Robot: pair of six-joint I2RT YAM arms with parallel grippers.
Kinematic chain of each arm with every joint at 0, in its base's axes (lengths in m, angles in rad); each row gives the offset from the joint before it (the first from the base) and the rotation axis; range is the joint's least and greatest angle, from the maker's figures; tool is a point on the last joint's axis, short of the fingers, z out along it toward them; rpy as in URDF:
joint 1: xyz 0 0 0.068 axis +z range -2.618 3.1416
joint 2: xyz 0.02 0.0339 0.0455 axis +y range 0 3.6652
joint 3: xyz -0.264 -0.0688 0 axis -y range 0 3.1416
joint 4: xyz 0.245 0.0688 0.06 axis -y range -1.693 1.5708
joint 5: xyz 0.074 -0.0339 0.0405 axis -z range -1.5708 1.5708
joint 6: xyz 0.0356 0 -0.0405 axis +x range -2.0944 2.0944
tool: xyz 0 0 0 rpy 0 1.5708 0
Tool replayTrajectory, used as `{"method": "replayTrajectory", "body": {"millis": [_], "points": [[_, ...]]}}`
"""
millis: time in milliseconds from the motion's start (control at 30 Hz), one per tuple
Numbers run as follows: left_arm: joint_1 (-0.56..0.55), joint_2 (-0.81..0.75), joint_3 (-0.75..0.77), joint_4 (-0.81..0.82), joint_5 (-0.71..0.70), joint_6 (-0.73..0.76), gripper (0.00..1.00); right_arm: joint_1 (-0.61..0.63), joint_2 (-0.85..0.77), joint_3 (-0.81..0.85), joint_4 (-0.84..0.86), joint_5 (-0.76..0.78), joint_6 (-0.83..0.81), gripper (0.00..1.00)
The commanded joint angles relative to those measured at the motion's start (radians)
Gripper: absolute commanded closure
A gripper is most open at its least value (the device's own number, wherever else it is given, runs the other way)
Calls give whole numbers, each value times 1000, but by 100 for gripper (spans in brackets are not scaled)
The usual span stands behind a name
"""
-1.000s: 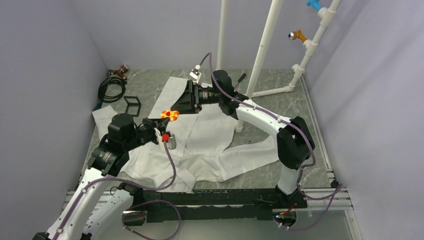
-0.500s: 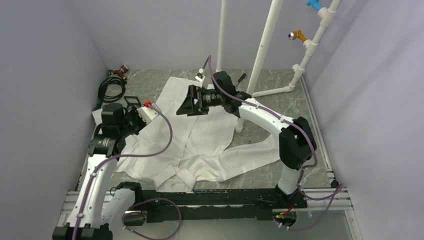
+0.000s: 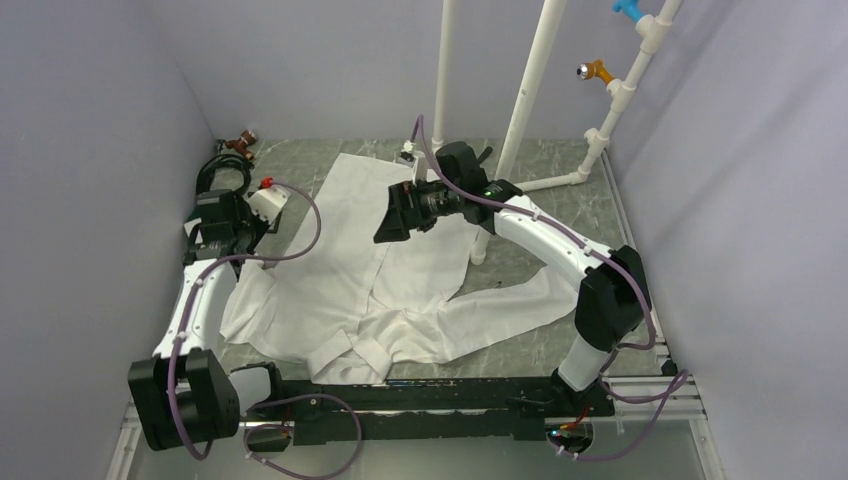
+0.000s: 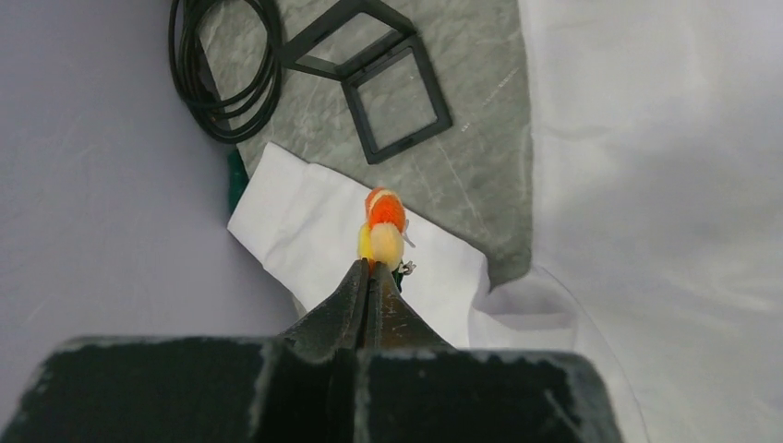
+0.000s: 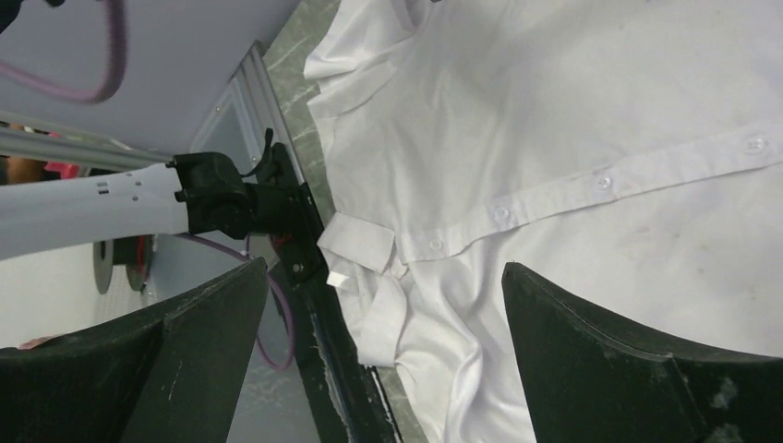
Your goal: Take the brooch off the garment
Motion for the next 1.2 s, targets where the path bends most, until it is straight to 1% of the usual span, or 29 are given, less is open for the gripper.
{"method": "replayTrajectory", "body": {"millis": [0,133,267,367,533,833,933,1167], "points": [[1,87,-5,208,-97,10,100,-24,-80,-27,-12,28,-94,0],[-4,212,29,284,-173,22,100,-47,-91,-42,-11,23,-93,0],[-10,309,80,298,-159,34,100,-69,-107,-60,-7,27,-95,0],[-29,362,99,331,-194,34,100,-75,-122,-77,2,26,-95,0],[-53,428,104,410,-227,67,100,-77,-148,-99,15,17,-101,0],[-76,531,149,474,-274,73,100,-77,-151,-88,0,12,-109,0],[-86,556,146,511,-284,98,100,-77,-146,-79,-4,7,-109,0],[-92,595,162,513,-275,106,100,-77,-124,-66,-7,-3,-103,0]]}}
